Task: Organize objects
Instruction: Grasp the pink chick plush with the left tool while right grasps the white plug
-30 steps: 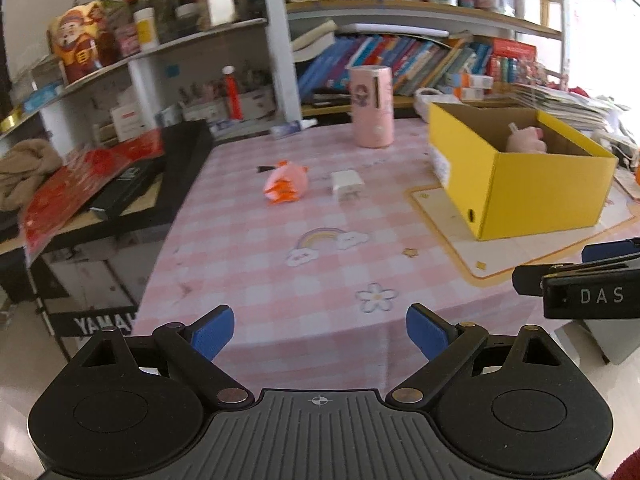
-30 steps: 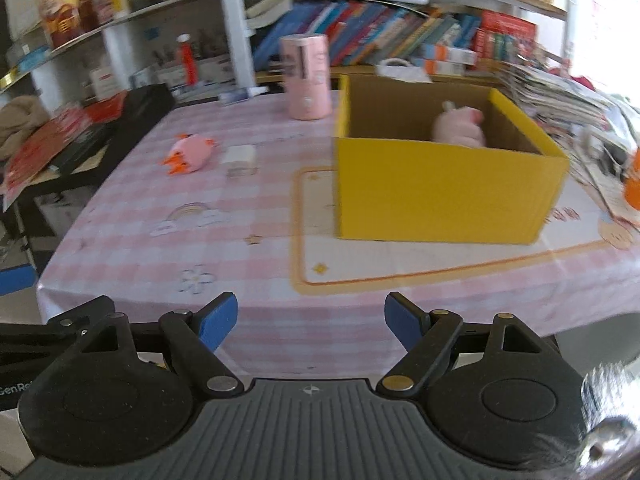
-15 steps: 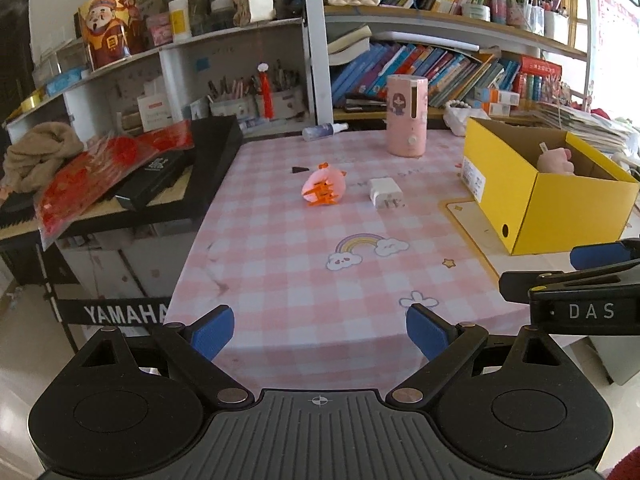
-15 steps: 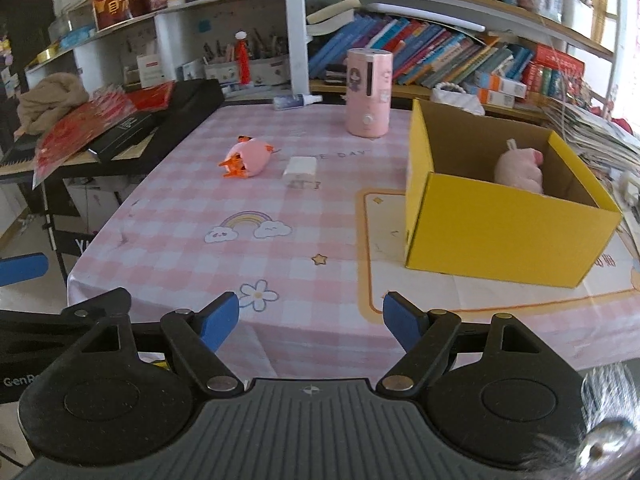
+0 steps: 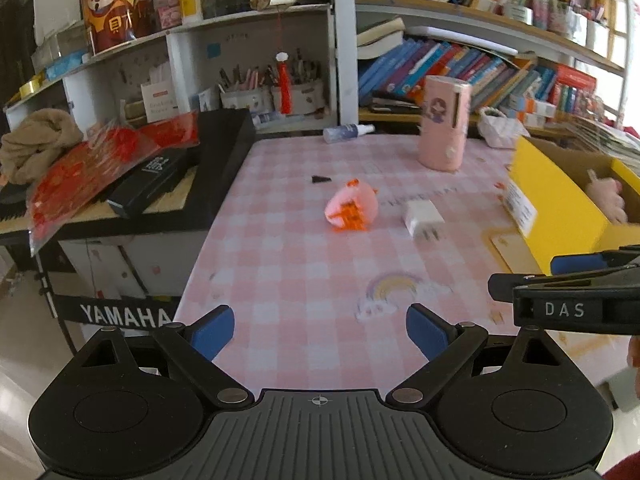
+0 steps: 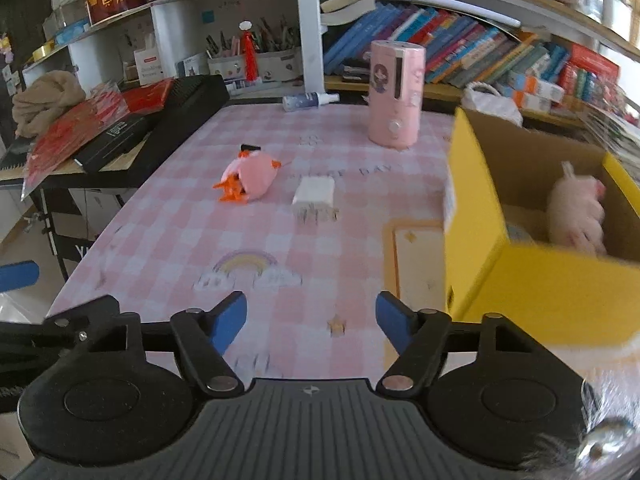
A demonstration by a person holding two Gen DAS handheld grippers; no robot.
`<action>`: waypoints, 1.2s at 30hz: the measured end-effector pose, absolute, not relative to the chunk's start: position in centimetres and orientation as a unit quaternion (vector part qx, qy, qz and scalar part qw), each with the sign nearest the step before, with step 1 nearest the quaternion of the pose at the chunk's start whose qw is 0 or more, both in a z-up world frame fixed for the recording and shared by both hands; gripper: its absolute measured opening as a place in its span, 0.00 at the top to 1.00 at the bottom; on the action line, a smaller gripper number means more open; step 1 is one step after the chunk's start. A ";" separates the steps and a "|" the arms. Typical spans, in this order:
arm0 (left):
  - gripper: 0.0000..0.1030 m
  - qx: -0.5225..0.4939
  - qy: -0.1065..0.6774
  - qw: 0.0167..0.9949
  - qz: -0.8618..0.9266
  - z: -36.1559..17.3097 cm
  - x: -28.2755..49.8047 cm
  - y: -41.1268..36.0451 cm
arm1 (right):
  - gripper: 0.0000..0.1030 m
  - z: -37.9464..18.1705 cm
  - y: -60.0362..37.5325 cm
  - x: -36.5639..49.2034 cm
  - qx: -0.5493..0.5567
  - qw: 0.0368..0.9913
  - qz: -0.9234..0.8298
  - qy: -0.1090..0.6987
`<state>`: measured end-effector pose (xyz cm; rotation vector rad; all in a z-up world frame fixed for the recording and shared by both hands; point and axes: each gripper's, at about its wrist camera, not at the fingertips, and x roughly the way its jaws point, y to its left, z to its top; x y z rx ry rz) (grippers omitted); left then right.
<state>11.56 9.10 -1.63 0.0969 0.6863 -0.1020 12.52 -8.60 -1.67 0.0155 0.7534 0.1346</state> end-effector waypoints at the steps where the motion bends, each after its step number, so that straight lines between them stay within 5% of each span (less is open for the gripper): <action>1: 0.08 0.049 0.336 0.939 -0.049 -1.6 12.6 9.0 | 0.37 -1.8 -8.6 13.8 0.007 0.927 0.068 0.368; 16: 0.09 0.056 0.344 0.937 -0.033 -2.2 24.4 8.1 | 0.38 -4.3 -7.8 26.8 -0.007 0.923 0.077 0.376; 36: 0.12 0.057 0.381 0.920 -0.071 -5.1 32.8 4.8 | 0.60 -7.8 -7.8 32.4 -0.022 0.899 0.107 0.424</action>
